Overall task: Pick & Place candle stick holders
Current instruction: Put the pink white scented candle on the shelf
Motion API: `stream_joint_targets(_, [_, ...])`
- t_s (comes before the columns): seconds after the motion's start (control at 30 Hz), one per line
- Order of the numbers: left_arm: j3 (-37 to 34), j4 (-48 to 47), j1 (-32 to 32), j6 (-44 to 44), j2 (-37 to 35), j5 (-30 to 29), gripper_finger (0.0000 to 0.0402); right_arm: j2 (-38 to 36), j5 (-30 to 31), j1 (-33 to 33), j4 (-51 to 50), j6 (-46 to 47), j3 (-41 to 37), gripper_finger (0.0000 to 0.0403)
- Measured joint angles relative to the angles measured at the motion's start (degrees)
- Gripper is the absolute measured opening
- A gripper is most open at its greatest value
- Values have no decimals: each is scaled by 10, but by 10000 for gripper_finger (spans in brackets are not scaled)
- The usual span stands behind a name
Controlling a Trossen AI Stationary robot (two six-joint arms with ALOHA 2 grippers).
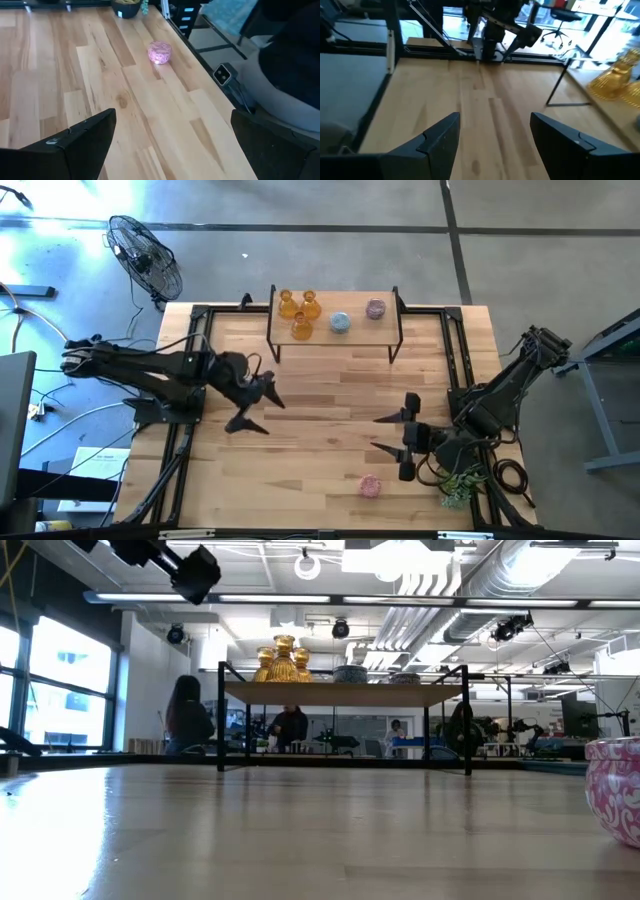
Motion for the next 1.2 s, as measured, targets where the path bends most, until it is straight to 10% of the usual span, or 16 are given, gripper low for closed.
stream_joint_targets(0.23, [0, -3, -86, -40, -21, -163, 388, 15, -28, 1, 0, 54, 0, 238])
stream_joint_targets(0.8, [0, -122, -309, -166, -146, -353, 388, 96, -116, 5, 3, 258, 0, 238])
stream_joint_targets(1.2, [-1, -156, -437, -189, -141, -472, 388, 103, -36, 5, 67, 137, 0, 238])
